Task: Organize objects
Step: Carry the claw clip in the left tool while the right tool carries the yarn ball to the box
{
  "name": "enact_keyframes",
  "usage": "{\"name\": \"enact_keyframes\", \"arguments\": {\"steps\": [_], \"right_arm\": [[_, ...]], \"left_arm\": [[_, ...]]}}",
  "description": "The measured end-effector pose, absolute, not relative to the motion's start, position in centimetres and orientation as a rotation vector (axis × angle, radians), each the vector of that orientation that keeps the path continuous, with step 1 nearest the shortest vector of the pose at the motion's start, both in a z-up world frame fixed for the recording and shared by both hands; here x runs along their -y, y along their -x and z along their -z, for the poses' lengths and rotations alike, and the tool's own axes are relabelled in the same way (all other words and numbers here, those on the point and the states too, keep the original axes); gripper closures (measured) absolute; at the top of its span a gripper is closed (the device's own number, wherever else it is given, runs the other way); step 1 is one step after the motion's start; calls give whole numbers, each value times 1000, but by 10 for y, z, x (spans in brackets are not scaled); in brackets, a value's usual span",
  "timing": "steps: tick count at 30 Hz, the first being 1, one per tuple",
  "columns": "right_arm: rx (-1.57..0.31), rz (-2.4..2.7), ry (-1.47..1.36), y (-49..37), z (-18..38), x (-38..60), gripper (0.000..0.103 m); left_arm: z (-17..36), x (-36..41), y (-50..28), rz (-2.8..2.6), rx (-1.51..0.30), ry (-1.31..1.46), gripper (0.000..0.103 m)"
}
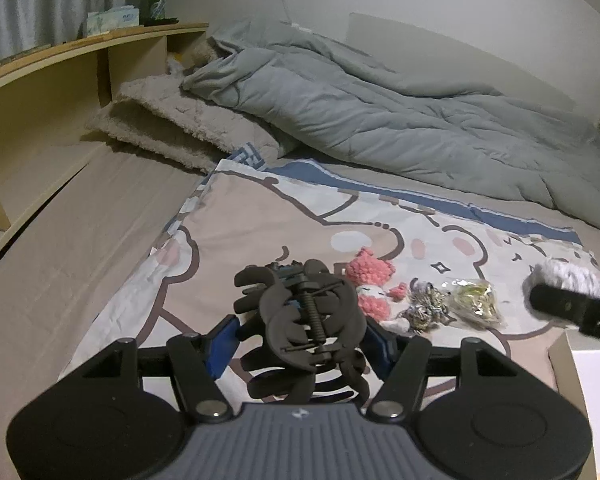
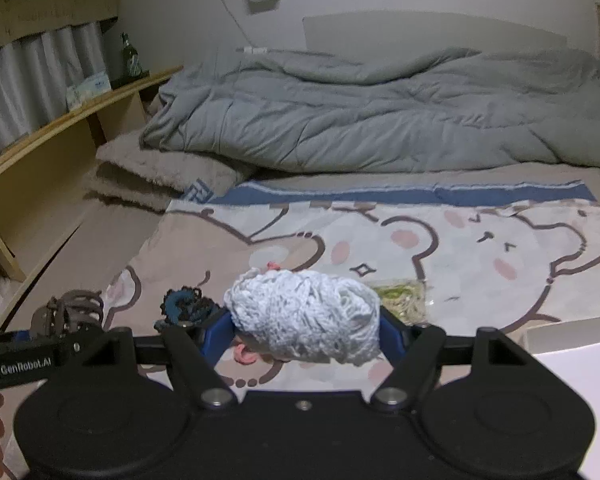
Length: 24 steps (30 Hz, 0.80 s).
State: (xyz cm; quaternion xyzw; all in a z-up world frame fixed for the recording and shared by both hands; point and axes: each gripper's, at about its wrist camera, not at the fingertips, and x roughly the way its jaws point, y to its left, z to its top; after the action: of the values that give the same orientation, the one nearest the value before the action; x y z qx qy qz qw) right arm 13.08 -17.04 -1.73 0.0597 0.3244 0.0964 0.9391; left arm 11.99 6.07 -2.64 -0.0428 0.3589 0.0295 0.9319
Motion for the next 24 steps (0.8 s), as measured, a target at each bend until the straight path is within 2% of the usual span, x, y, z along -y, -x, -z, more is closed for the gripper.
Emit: {"name": "enact_keyframes", "arguments": {"steps": [24], "right_arm": [[-636, -170, -77, -78, 1, 230, 28]], "left_arm": [[5, -15, -88, 49, -699, 25, 38]]}}
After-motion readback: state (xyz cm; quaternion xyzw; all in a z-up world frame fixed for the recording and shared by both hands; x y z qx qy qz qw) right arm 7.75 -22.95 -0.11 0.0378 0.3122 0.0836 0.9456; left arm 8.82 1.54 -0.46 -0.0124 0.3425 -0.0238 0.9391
